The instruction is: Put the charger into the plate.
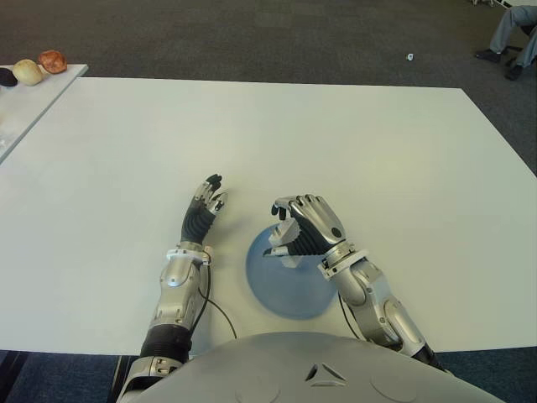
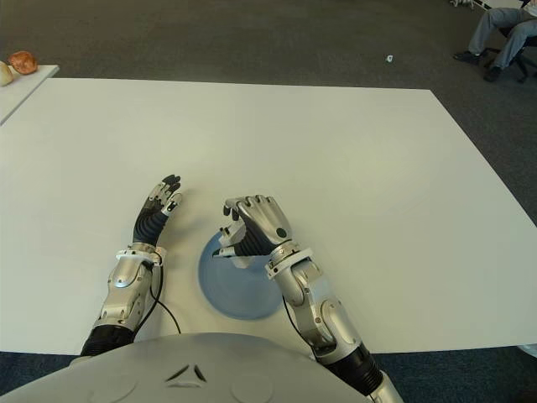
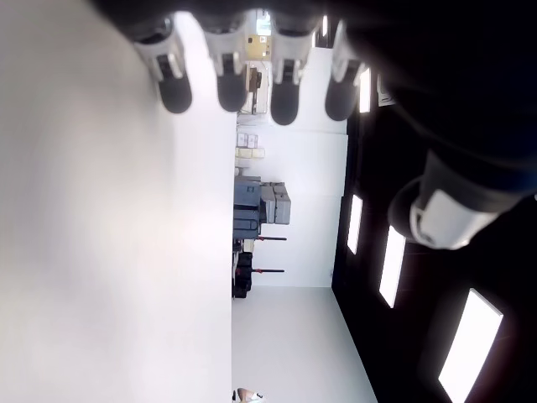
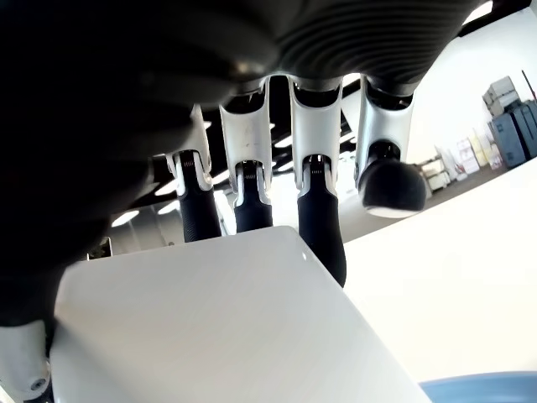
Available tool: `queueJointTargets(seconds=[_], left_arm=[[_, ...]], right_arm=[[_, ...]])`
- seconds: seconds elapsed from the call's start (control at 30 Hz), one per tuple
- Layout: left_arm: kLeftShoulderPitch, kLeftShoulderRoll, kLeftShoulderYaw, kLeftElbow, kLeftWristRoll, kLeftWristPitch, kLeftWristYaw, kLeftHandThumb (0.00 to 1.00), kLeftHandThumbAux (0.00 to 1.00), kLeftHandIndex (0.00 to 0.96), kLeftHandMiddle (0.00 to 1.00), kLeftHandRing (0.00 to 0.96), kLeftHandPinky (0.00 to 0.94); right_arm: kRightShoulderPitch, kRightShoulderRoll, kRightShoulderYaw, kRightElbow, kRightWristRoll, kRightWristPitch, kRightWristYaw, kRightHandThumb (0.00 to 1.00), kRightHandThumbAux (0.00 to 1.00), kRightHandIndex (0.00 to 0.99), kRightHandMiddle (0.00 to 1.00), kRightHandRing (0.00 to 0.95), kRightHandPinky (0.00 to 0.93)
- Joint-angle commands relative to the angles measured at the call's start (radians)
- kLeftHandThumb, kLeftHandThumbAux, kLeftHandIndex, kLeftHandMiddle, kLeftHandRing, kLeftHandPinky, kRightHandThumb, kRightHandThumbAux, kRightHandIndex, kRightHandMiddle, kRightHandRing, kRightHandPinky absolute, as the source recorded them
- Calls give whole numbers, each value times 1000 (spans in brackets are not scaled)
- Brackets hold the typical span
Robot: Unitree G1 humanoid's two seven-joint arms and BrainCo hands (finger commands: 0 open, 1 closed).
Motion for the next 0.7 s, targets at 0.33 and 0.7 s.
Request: queueJointTargets(seconds=[0.33, 0.7], left_arm=[[28, 11, -9, 43, 19, 28, -7, 0, 541, 123, 99, 29, 0], [27, 9, -7, 41, 24, 36, -2, 0, 536, 121, 85, 20, 0]], right_arm=[[-7, -64, -23, -14, 58, -20, 116, 404, 295, 34, 39, 44, 63], [-4, -76, -50, -33, 150, -35, 185, 252, 201, 0, 0, 0, 0]])
